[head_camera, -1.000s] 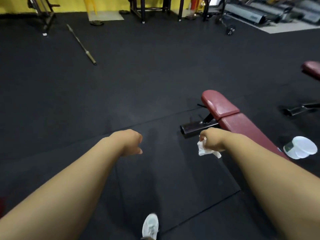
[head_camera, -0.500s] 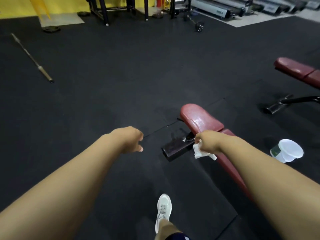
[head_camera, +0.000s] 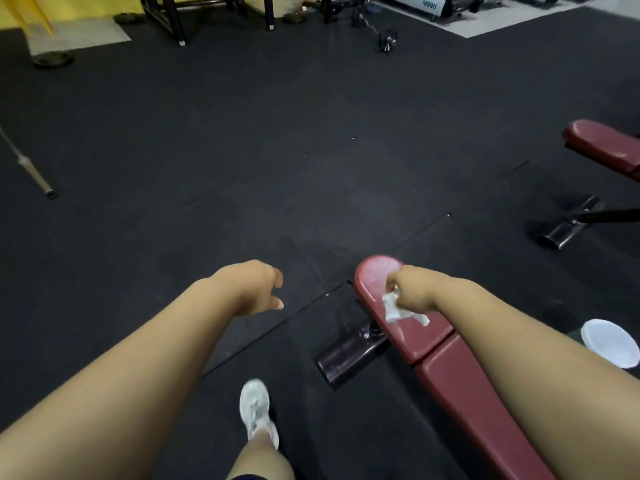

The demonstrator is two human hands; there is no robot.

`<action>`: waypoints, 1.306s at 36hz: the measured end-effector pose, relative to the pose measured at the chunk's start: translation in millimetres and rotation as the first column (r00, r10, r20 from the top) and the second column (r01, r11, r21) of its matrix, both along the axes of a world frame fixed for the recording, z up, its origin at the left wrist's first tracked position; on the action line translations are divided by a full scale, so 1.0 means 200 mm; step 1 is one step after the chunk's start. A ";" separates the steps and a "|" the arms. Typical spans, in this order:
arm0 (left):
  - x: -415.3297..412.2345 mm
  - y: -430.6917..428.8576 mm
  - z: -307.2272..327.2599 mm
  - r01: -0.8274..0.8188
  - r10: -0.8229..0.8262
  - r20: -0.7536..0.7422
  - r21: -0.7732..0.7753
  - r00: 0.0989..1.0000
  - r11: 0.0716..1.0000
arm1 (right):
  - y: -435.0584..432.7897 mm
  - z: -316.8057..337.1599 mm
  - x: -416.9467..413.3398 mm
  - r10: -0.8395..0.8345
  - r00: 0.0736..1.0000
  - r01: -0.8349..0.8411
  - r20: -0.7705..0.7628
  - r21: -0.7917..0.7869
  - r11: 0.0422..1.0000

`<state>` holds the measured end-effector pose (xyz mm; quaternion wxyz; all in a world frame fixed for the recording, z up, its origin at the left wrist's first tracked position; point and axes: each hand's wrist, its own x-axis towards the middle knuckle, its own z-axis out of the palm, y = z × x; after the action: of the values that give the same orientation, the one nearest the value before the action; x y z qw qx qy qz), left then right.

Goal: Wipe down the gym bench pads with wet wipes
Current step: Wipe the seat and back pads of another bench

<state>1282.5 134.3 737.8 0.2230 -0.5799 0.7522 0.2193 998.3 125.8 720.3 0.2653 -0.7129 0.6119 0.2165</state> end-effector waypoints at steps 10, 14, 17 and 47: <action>0.17 -1.10 -0.14 0.117 -0.117 -0.007 0.001 0.993 0.993 | -0.88 -0.12 0.15 -0.105 0.994 0.106 -0.020 0.015 0.994; 0.19 -1.52 -0.15 0.197 -0.197 0.031 0.006 0.980 0.980 | -1.19 -0.12 0.17 -0.203 0.979 0.203 0.012 0.034 0.979; 0.14 -1.79 -0.16 0.260 -0.259 0.052 -0.011 0.965 0.966 | -1.36 -0.11 0.14 -0.256 0.965 0.256 0.052 0.015 0.967; -2.02 -3.99 -0.19 0.729 -0.731 -0.024 0.100 0.682 0.677 | -2.80 -0.18 -1.52 -0.854 0.517 0.844 0.054 0.132 0.519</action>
<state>878.4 -662.8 700.4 0.3277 -0.2220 0.9069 0.1447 694.6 -433.8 683.7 0.4026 -0.3217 0.8557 0.0460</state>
